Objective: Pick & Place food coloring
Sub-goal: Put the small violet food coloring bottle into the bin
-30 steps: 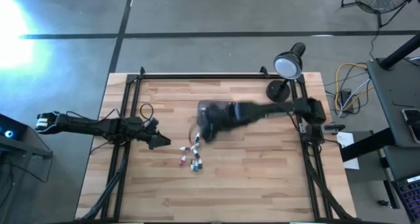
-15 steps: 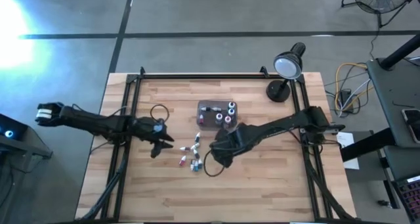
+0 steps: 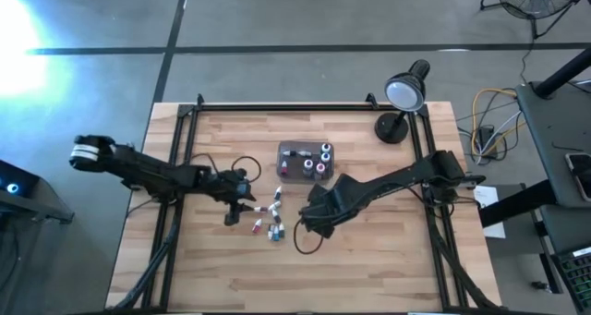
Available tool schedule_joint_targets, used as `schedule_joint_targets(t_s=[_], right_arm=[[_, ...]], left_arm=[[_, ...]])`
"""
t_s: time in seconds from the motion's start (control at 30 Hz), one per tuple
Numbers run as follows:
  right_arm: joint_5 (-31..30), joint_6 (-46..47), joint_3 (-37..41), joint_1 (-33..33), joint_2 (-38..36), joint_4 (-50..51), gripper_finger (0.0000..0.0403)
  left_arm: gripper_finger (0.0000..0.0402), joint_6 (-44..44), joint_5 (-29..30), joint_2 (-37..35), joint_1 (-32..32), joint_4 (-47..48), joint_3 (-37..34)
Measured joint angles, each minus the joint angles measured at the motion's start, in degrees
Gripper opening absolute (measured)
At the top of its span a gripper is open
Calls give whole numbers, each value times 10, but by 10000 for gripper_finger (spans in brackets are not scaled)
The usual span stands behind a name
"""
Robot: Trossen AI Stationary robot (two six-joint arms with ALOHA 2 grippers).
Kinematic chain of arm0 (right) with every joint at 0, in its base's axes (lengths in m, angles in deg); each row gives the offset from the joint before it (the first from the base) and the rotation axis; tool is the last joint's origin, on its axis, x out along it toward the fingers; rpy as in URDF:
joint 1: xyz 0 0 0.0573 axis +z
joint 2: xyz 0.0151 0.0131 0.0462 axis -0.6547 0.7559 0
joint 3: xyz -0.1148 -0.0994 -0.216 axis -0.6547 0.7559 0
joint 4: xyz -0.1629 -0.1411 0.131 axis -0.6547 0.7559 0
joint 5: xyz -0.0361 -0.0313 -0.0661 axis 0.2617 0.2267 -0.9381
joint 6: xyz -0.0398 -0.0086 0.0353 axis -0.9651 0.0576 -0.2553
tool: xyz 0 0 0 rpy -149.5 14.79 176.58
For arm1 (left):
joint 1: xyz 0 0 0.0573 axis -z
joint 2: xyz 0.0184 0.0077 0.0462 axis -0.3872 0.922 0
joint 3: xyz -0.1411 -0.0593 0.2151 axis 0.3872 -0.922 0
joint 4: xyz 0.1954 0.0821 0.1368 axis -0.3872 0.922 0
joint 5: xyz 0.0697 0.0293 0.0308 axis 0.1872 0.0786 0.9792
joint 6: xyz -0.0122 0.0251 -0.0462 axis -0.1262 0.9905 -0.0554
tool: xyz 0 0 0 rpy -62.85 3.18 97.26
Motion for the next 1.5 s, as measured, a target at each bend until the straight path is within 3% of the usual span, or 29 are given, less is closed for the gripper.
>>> schedule_joint_targets(t_s=[0.5,0.67,0.9,1.07,1.27,1.37,1.5], right_arm=[[-6,-8,43,-1,0,7,242],[-11,-19,44,-1,0,9,235],[-60,-27,50,-2,-15,29,224],[-104,14,98,-11,-75,34,217],[-154,149,196,-25,-205,41,209],[-174,181,233,-25,-266,20,208],[-188,184,264,-28,-312,-29,208]], left_arm=[[131,6,19,135,23,-44,38],[128,2,28,151,25,-40,41],[69,13,35,133,24,29,59],[27,-35,54,88,23,95,82],[30,5,160,35,-1,149,185],[32,60,187,49,-45,114,242],[40,77,174,125,-131,106,293]])
